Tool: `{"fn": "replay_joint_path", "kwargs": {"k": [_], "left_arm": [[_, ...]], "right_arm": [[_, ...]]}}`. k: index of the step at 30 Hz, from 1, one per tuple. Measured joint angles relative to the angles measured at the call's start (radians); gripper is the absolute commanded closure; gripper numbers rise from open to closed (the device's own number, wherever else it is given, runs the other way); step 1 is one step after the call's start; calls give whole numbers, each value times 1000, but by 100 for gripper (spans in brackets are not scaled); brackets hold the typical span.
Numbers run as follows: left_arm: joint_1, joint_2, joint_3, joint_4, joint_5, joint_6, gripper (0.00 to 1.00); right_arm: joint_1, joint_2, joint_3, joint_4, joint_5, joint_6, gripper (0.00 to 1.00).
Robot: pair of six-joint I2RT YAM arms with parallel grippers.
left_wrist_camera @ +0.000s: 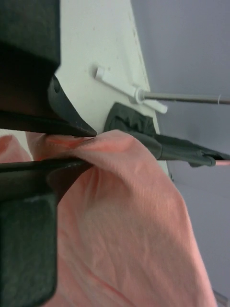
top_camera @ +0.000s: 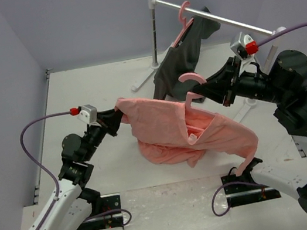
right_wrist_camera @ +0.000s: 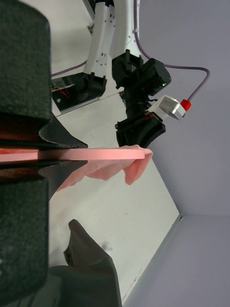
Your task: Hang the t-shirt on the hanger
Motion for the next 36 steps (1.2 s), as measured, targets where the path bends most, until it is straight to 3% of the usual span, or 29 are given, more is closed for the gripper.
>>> {"fn": "replay_joint_path", "kwargs": {"k": [3, 8, 10, 11, 14, 15, 24, 27, 30, 33, 36], "left_arm": [[-1, 47, 32, -15, -47, -14, 100], [22, 72, 121, -213, -418, -137, 100], [61, 88, 144, -268, -481, -179, 100], [82, 96, 152, -286, -492, -193, 88], [126, 113, 154, -295, -446, -197, 3], [133, 116, 154, -291, -396, -188, 0], [137, 110, 304, -188, 192, -128, 0], [54, 177, 454, -107, 417, -124, 1], [-88, 303, 646, -102, 568, -61, 17], [-158, 433, 763, -109, 697, -28, 49], [-181, 549, 809, -131, 776, -20, 45]], "right_arm": [[0, -3, 0, -8, 17, -1, 100], [-1, -25, -25, -13, 148, -10, 100], [-1, -45, -48, -14, 191, -21, 100], [-1, -53, -57, -15, 203, -25, 100], [-1, -56, -70, -15, 204, -35, 100], [-1, -51, -70, -15, 197, -39, 100], [-5, 66, -74, -17, 145, -91, 100], [-6, 96, -99, 8, 93, -90, 100], [-7, 101, -132, 51, 16, -88, 100], [-6, 87, -164, 119, -96, -86, 100], [-6, 73, -171, 171, -190, -85, 100]]}}
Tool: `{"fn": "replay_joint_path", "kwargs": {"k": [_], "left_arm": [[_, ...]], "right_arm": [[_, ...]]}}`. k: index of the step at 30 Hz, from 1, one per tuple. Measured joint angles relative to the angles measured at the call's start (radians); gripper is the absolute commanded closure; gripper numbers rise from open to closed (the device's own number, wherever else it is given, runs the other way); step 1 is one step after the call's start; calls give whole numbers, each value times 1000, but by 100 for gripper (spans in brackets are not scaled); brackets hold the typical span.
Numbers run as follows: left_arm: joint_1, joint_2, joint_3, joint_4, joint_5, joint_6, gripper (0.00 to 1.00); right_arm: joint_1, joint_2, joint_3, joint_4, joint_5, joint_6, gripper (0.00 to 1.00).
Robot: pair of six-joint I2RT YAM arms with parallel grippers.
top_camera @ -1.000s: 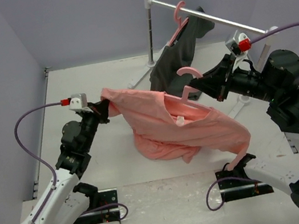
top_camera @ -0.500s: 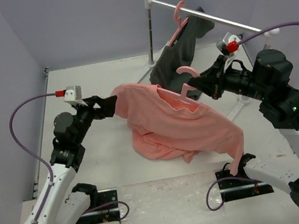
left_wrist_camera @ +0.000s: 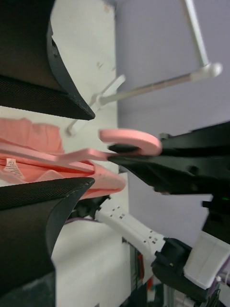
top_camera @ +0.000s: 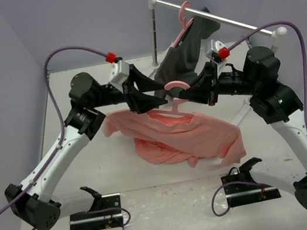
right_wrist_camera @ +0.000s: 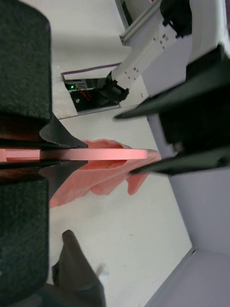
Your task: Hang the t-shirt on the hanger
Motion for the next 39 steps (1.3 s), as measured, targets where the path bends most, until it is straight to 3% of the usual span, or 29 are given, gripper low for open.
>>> {"fn": "replay_joint_path", "kwargs": {"k": [8, 9, 11, 12, 14, 19, 20, 21, 22, 23, 25, 31, 35, 36, 37, 39], "left_arm": [[-94, 79, -8, -22, 109, -15, 44], [-107, 79, -8, -9, 121, -21, 48], [-118, 79, -8, 6, 128, -32, 81], [-117, 80, -8, 10, 127, -36, 92], [-114, 85, -8, 15, 117, -43, 100], [-112, 112, 4, 22, 113, -60, 100], [-112, 120, 9, 21, 115, -61, 100], [-112, 126, 13, 21, 114, -61, 100], [-112, 129, 15, 19, 112, -61, 100], [-112, 131, 20, 12, 108, -54, 100], [-113, 140, 40, -44, 106, -12, 100], [-95, 163, 178, -339, 133, 172, 100], [-75, 164, 251, -418, 188, 229, 100], [-72, 165, 264, -427, 202, 234, 100], [-69, 166, 274, -433, 214, 237, 100], [-63, 168, 283, -440, 227, 241, 100]], "right_arm": [[1, 2, 0, 60, -119, 4, 100], [1, 5, 0, 61, -121, 4, 100], [1, 10, 0, 61, -132, 7, 100], [3, 10, 0, 62, -139, 10, 100], [7, 8, 0, 65, -158, 20, 100], [4, 3, 0, 62, -161, 21, 100], [1, 3, 0, 59, -157, 20, 95], [-2, 3, 0, 57, -153, 20, 58], [-4, 2, 0, 55, -147, 19, 33], [-5, 1, 0, 49, -141, 21, 22], [-3, -9, 0, 31, -112, -9, 16], [-1, -112, -89, -164, 37, -183, 30], [0, -116, -122, -279, 43, -242, 46], [0, -107, -122, -297, 45, -251, 46], [0, -98, -122, -312, 46, -260, 68], [1, -80, -121, -338, 45, -272, 100]]}}
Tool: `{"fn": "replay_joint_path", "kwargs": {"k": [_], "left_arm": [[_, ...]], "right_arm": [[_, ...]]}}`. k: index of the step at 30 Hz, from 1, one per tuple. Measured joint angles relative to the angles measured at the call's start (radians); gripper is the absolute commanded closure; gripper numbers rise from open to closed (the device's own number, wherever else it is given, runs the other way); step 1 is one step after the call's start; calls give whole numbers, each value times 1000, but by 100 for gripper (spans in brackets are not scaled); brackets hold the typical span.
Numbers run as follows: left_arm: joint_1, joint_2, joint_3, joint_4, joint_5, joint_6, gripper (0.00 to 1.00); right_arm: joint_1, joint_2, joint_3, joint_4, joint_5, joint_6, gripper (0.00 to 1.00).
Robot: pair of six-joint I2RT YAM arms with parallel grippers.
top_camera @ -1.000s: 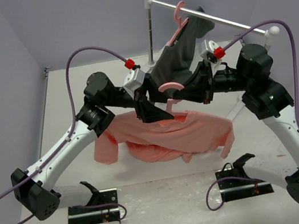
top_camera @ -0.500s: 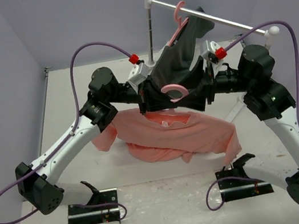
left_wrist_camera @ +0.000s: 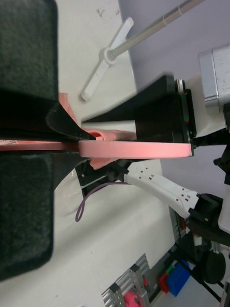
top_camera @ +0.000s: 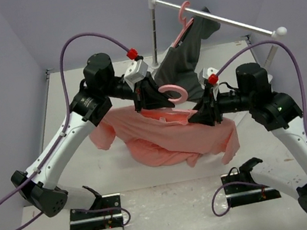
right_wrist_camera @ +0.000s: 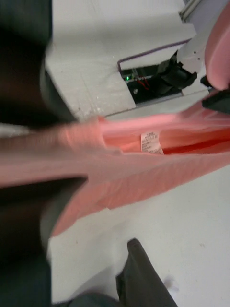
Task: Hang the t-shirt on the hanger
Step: Place the T-shirt on the hanger, then place the hanger at the clothesline.
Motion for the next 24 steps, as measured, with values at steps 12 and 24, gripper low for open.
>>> {"fn": "replay_joint_path", "kwargs": {"k": [12, 24], "left_arm": [[124, -6, 5, 53, -150, -150, 0], [163, -534, -166, 27, -1380, -216, 0]], "right_arm": [[5, -107, -97, 122, 110, 90, 100], [1, -299, 22, 50, 468, 302, 100]]}}
